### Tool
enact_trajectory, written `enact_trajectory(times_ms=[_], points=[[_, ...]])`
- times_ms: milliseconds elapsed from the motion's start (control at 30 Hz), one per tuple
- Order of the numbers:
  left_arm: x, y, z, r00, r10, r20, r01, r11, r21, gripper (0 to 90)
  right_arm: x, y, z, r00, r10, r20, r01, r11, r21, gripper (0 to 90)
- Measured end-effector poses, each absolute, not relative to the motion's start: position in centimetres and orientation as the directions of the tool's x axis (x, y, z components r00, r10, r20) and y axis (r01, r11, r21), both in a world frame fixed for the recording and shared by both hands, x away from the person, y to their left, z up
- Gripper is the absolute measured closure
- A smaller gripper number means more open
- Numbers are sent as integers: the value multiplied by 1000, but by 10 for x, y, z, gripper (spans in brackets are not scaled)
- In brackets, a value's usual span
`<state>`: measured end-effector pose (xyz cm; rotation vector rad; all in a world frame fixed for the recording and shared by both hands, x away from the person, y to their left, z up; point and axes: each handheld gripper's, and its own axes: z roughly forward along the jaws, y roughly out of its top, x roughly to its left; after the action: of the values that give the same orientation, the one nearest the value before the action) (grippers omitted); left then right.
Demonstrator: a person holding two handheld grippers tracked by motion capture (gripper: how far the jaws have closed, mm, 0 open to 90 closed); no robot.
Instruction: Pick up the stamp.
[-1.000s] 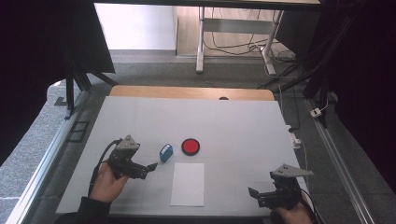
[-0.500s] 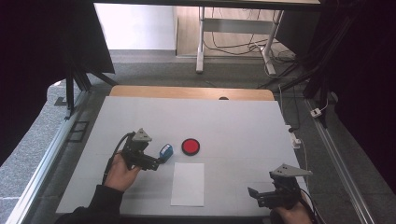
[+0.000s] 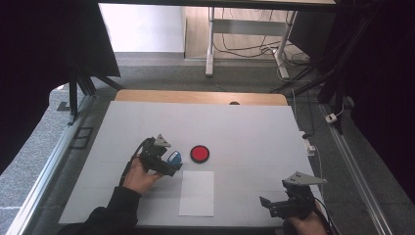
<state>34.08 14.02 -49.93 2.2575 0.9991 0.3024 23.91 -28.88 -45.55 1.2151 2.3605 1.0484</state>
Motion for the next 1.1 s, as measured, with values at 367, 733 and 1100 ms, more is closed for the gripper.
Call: enact_trajectory(times_ms=[367, 733, 1100], points=[[347, 133, -504, 675, 738, 18, 581, -546, 603, 192, 239, -289, -456, -606, 792, 73, 586, 382, 715, 0], [347, 136, -498, 676, 737, -18, 592, -528, 609, 489, 239, -289, -456, -608, 791, 74, 586, 383, 714, 0], [346, 134, -497, 677, 735, -27, 597, -528, 604, 699, 239, -288, -456, -609, 790, 72, 585, 386, 713, 0]])
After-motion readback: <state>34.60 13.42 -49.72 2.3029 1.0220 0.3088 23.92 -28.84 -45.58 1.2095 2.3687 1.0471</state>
